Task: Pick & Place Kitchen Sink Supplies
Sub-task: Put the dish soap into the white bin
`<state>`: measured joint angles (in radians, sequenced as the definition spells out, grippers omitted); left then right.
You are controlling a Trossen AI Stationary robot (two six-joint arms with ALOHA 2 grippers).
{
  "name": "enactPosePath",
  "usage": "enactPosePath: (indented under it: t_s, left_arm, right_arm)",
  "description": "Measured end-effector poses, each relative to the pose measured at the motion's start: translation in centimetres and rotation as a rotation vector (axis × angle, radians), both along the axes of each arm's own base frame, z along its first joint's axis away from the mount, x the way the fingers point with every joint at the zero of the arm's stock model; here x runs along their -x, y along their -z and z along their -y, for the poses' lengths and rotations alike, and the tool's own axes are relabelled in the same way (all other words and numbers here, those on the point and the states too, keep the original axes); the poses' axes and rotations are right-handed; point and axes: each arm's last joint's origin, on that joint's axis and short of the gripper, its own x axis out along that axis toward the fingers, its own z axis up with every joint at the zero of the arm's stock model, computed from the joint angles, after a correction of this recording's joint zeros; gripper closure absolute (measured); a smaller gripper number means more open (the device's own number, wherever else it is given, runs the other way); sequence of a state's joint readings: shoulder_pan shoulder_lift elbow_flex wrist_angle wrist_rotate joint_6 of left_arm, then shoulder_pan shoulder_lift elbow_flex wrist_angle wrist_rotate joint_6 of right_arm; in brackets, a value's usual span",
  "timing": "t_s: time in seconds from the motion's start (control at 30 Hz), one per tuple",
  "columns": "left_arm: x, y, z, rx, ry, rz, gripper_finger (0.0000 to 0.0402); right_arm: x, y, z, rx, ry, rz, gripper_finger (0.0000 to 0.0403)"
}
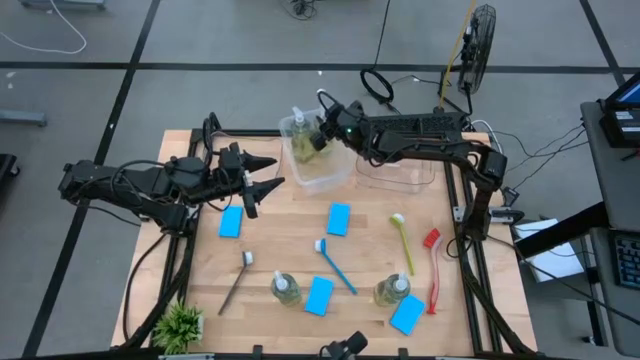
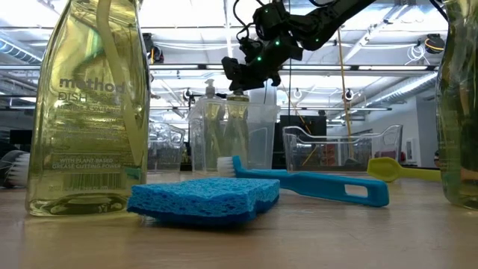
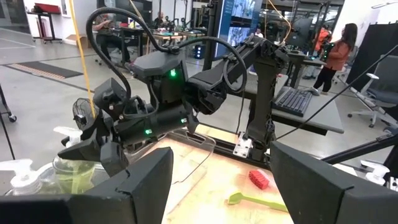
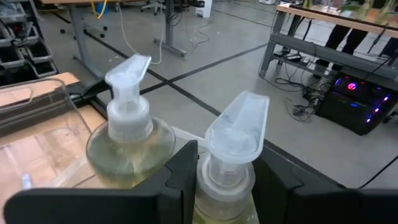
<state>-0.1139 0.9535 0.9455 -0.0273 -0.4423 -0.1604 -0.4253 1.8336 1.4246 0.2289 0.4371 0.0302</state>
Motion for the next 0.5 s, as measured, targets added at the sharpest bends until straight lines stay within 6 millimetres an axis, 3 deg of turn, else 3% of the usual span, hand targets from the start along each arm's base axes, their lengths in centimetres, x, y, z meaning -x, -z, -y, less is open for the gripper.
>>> enactPosePath:
  t_s: [0.5]
  left_arm:
    - [0.00,0.00,0.00,0.000,0.000,0.000,0.0133]
  right_arm:
    - [0.05,-0.07,0.27,0.011,-0.041,-0.008,0.0280]
